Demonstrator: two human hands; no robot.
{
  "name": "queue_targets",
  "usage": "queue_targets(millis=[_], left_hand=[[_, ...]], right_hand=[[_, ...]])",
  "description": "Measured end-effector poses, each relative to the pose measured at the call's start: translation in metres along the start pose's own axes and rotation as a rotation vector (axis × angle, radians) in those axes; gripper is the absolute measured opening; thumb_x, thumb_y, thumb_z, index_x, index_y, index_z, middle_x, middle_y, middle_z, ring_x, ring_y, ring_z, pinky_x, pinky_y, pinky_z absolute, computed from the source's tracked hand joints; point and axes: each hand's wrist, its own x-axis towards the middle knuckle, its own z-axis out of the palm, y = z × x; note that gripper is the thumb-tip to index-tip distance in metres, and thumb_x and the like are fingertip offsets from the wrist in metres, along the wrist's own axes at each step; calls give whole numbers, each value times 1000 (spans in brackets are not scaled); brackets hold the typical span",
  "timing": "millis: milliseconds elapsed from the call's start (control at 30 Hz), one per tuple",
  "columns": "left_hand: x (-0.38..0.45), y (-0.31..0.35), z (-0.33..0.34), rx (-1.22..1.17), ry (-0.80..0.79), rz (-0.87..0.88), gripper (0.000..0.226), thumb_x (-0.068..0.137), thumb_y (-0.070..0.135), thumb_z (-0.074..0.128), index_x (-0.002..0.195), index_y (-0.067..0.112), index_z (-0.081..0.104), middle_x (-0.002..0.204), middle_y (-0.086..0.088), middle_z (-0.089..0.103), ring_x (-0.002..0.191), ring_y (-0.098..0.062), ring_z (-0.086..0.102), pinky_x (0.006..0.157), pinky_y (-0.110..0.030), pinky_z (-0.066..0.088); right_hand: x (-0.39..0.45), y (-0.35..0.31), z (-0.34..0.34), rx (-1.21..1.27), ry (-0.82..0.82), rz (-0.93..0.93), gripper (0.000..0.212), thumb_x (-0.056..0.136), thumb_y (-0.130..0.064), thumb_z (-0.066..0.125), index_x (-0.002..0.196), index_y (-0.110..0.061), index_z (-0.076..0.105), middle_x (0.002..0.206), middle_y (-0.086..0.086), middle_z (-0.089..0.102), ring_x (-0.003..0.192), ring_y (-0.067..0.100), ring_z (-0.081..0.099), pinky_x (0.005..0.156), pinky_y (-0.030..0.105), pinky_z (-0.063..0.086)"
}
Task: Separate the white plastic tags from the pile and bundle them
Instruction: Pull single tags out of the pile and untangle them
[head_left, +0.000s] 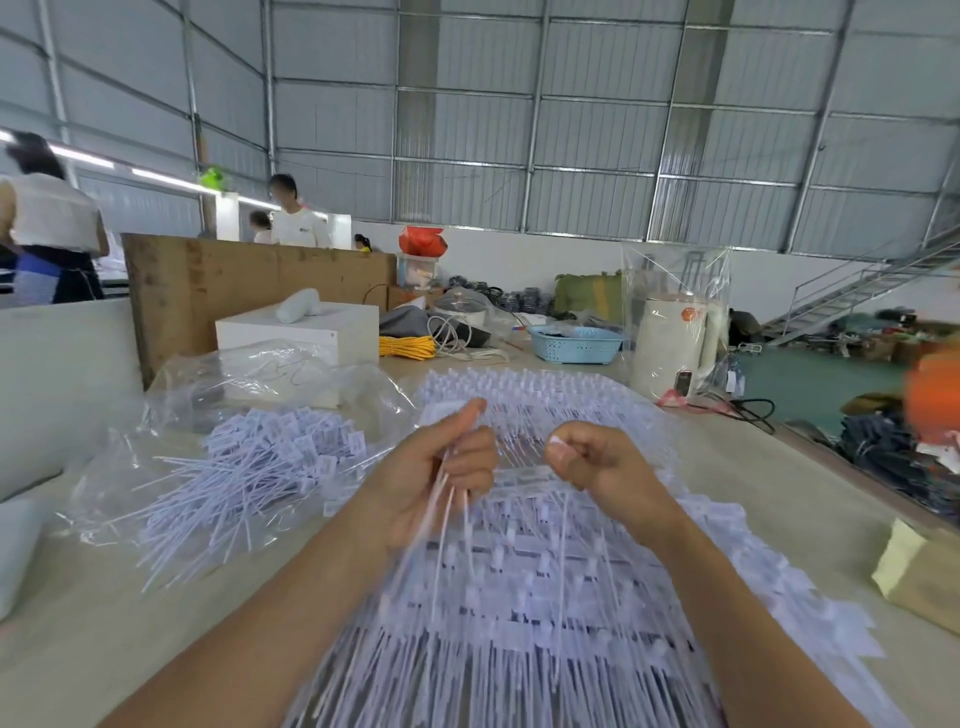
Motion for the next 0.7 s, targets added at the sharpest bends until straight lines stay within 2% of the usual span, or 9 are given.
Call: queue_targets(millis=[67,133,233,300,367,500,633,700], left_hand=[[-1,1,-6,-86,60,68,65,34,-11,85,84,8,48,54,-1,37,38,-8,35,36,-17,30],[-3,5,-4,-175,80,138,68,28,-17,75,83,9,44,60,-4,38,41,-11,35,39,-20,29],[-7,19,10,-220,117,279,50,37,-13,58,79,10,42,64,-5,38,42,-11,34,40,-19,28],[-13,33,19,-255,120,390,34,47,-7,42,77,9,43,64,-5,40,43,-11,33,41,-19,27],[-18,49,24,-286,113,500,28,53,-3,32,75,6,46,65,-6,41,45,-11,32,44,-19,27],[-27,79,27,-136,190,652,30,58,0,21,80,10,39,66,-5,42,47,-9,33,46,-17,28],[-30,88,15,94,348,603,36,54,-5,20,82,11,36,71,-4,38,52,-9,32,50,-16,26],[-31,88,3,177,420,568,37,60,-11,16,82,11,35,72,-4,39,53,-9,34,54,-19,25]], right_hand=[[1,2,12,-88,-40,14,22,92,-4,56,70,-7,57,63,-6,48,58,2,43,61,15,36],[0,9,14,-141,-47,23,19,91,-5,58,73,-1,61,67,2,53,64,9,48,64,19,38],[-3,15,12,-155,-67,60,19,91,-8,60,77,5,63,71,14,55,68,18,51,69,28,41],[-4,16,15,-204,-117,63,19,91,-9,59,77,4,63,73,20,57,69,21,51,69,31,42],[-4,16,18,-264,-144,49,19,91,-9,59,79,5,63,78,25,59,71,23,53,69,31,42],[-3,14,20,-266,-121,28,19,91,-7,59,72,-6,62,72,13,59,69,22,55,70,31,42],[1,13,21,-250,-7,4,15,90,-8,60,77,-1,63,76,19,60,72,33,56,70,35,43],[3,13,21,-244,-6,-3,15,90,-9,60,76,-3,63,76,19,60,74,33,57,70,33,43]])
